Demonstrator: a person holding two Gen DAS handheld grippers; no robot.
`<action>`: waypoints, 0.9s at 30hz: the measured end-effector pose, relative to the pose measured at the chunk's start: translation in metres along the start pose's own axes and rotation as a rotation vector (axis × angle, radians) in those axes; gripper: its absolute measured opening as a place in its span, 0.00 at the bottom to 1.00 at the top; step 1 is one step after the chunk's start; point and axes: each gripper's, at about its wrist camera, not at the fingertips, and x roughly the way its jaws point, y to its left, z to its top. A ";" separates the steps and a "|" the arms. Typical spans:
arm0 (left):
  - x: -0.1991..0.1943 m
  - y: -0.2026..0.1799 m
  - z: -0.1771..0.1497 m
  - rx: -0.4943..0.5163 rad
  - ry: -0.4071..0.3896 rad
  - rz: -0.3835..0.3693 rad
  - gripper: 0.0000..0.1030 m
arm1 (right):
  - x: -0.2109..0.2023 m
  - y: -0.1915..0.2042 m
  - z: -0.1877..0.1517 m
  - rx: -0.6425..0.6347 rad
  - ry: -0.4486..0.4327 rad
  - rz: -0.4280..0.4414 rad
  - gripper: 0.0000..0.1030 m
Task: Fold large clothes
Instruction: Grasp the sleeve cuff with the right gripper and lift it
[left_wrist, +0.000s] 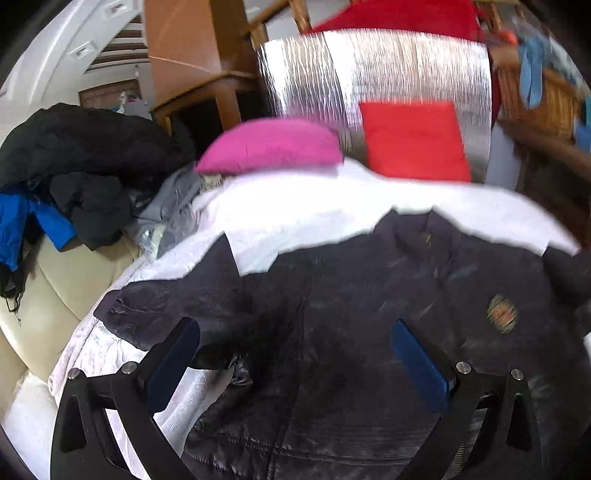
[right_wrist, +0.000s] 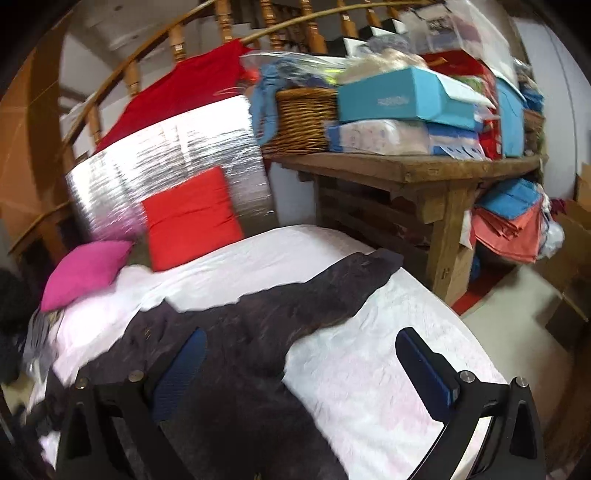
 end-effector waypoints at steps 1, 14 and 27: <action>0.007 -0.001 0.000 0.010 0.012 0.003 1.00 | 0.011 -0.005 0.006 0.013 -0.006 -0.002 1.00; 0.051 -0.010 -0.003 0.024 0.122 -0.061 1.00 | 0.219 -0.130 0.026 0.356 0.276 0.115 1.00; 0.065 -0.044 -0.015 0.131 0.138 -0.031 1.00 | 0.320 -0.158 0.013 0.499 0.333 0.162 0.87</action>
